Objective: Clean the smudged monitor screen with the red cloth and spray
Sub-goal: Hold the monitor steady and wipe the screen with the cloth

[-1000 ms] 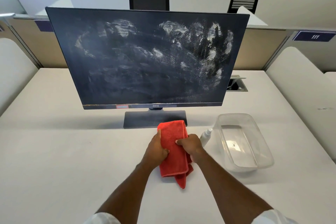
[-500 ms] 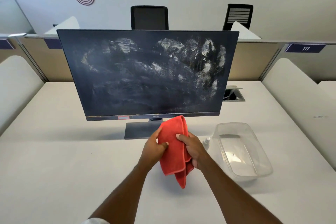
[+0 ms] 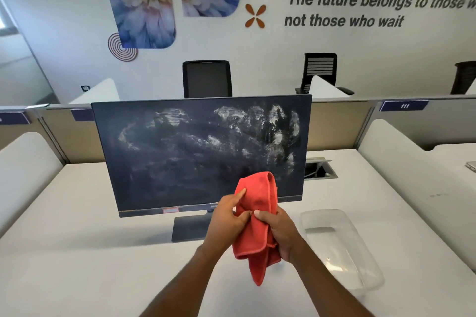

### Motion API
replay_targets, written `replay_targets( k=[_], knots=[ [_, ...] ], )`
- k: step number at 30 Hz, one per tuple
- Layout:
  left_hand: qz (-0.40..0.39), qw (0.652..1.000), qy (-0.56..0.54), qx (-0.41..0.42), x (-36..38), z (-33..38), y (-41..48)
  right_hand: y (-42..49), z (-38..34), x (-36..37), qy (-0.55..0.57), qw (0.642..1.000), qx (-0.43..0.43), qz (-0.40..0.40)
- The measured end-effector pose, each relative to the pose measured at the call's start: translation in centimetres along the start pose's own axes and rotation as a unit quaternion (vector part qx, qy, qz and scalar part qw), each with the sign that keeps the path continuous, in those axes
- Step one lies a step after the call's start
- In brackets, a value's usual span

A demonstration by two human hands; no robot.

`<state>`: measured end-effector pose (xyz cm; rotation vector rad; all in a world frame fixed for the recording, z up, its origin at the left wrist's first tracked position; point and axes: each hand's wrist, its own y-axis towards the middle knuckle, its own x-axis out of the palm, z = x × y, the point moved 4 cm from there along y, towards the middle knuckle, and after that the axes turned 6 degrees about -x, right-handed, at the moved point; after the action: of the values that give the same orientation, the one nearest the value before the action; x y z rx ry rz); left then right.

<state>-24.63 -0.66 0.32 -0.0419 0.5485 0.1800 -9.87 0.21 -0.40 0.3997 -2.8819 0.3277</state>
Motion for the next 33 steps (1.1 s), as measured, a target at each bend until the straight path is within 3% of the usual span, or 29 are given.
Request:
replay_targets(
  k=[7,11,15,18,22,29,33],
  knots=[
    [0.065,0.99,0.093,0.081,-2.2,6.2,3.0,1.3,-6.4,-1.0,0.001,0.969,-0.141,0.203],
    [0.156,0.967,0.129,0.156,-4.9,10.7,4.7,1.4,-11.4,-0.9,-0.13,0.9,-0.246,0.335],
    [0.245,0.931,0.139,0.231,-7.5,14.9,6.0,1.6,-15.0,-0.1,-0.233,0.812,-0.346,0.408],
    [0.281,0.913,0.156,0.253,-9.0,17.3,7.2,2.5,-16.3,1.1,-0.326,0.763,-0.361,0.425],
    [0.267,0.916,0.208,0.217,-10.5,19.3,9.9,4.4,-16.9,2.4,-0.438,0.723,-0.34,0.412],
    [0.1,0.945,0.28,0.134,-11.4,20.2,14.3,7.2,-17.7,2.7,-0.51,0.706,-0.27,0.41],
    [0.107,0.937,0.307,0.125,-11.0,20.5,14.8,8.3,-16.2,4.6,-0.582,0.68,-0.283,0.345]
  ],
)
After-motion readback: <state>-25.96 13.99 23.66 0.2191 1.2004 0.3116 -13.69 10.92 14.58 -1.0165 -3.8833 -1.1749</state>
